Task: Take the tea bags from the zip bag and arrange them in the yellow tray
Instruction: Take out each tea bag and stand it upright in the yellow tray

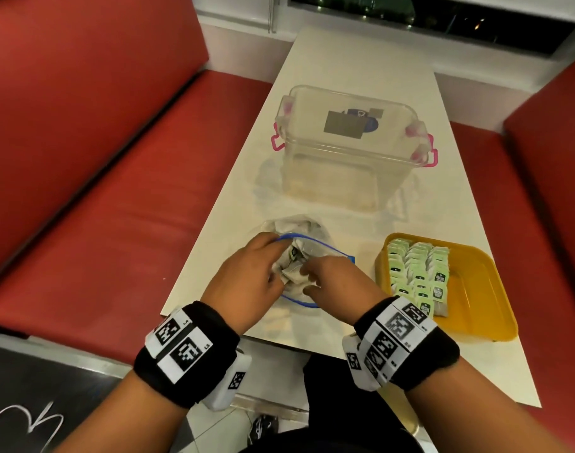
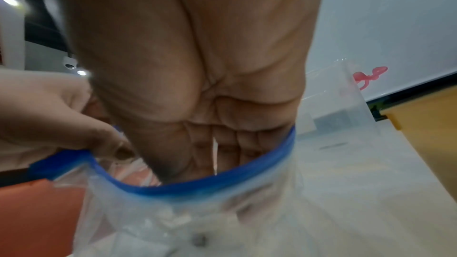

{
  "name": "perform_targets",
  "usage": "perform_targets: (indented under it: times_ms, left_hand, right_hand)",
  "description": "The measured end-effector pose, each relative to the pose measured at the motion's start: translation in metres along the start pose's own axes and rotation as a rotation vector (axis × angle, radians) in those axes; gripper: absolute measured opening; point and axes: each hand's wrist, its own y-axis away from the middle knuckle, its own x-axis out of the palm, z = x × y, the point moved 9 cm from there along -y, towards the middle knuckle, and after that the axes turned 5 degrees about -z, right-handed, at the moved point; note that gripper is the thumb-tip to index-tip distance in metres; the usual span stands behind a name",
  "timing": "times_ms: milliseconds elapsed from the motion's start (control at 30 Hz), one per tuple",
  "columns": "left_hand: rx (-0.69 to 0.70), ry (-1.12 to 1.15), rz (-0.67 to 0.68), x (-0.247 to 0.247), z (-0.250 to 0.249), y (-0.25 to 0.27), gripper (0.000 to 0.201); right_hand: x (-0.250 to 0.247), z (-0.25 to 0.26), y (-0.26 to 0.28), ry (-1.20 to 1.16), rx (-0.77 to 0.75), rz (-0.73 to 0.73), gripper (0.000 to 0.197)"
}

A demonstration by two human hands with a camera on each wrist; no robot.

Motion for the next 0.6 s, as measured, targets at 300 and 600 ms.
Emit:
perform_targets:
  times_ms: [300, 600]
  left_hand:
    - [0.06, 0.109, 0.114, 0.012, -0.01, 0.005, 0.066]
    - [0.063, 0.147, 0.08, -0.002, -0.004, 0.003, 0.068]
  right_hand:
    - [0.022, 0.02, -0.014, 0.199, -0.104, 0.091, 0.044]
    - [0.027, 0.027, -0.025, 0.285, -0.175, 0.033, 0.037]
